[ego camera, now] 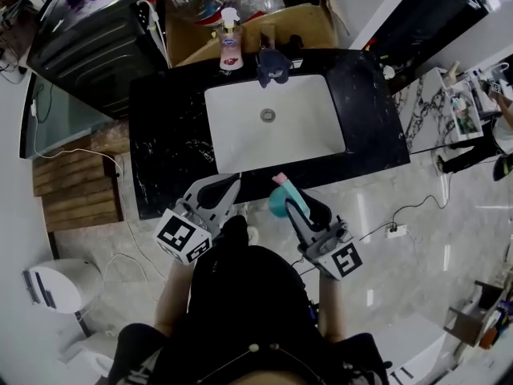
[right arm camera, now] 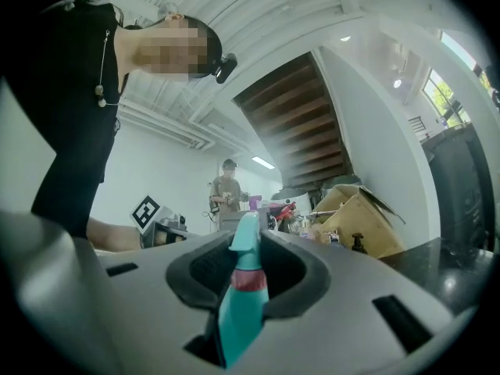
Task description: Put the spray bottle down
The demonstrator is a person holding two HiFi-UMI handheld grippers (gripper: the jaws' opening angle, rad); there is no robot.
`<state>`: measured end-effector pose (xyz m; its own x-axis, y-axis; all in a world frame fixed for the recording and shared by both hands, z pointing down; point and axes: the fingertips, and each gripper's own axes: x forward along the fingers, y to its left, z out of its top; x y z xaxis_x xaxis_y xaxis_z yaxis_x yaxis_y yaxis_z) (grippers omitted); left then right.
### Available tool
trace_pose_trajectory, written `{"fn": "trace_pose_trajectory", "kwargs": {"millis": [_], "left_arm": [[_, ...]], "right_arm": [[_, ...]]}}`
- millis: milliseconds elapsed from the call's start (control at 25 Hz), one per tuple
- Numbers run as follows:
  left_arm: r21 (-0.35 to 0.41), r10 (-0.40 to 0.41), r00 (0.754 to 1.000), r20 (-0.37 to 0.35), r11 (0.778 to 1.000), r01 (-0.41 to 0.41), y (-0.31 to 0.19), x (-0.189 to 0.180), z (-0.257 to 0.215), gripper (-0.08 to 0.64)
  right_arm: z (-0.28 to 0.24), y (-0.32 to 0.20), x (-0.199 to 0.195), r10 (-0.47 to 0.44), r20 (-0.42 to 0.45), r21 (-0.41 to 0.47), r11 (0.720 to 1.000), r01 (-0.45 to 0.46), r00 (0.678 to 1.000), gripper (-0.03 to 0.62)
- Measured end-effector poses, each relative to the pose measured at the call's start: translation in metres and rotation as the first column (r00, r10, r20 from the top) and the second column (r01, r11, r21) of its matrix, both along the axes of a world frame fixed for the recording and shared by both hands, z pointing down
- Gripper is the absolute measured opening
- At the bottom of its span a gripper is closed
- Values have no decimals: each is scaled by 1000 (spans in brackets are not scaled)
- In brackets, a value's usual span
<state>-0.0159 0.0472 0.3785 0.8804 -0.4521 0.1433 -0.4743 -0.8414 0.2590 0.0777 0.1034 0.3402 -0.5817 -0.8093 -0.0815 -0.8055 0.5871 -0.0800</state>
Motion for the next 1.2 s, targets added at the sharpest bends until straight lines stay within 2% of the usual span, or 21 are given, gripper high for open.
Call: {"fn": "trace_pose_trajectory", "kwargs": {"millis": [320, 520, 680, 800, 1200], "left_arm": [[-28, -9, 1000, 4, 1000, 9, -66, -3, 8, 6], [-46, -19, 1000, 7, 999, 20, -91, -13, 14, 6], [-67, -32, 999, 5, 997, 32, -111, -20, 20, 6], [-72, -25, 1000, 8, 997, 26, -122, -18, 23, 6], [-116, -6, 999, 37, 993, 10, -133, 1, 43, 6]], "right_arm": [[4, -77, -5, -108, -5, -6, 994, 108, 994, 97], [6, -117, -9, -200, -8, 26, 979, 201, 980, 97], [16, -149, -6, -231, -4, 33, 972, 231, 973, 97], [28, -172, -3, -250, -18, 19, 968, 250, 968, 97], [73, -224, -2, -384, -31, -36, 923, 383, 923, 97]]}}
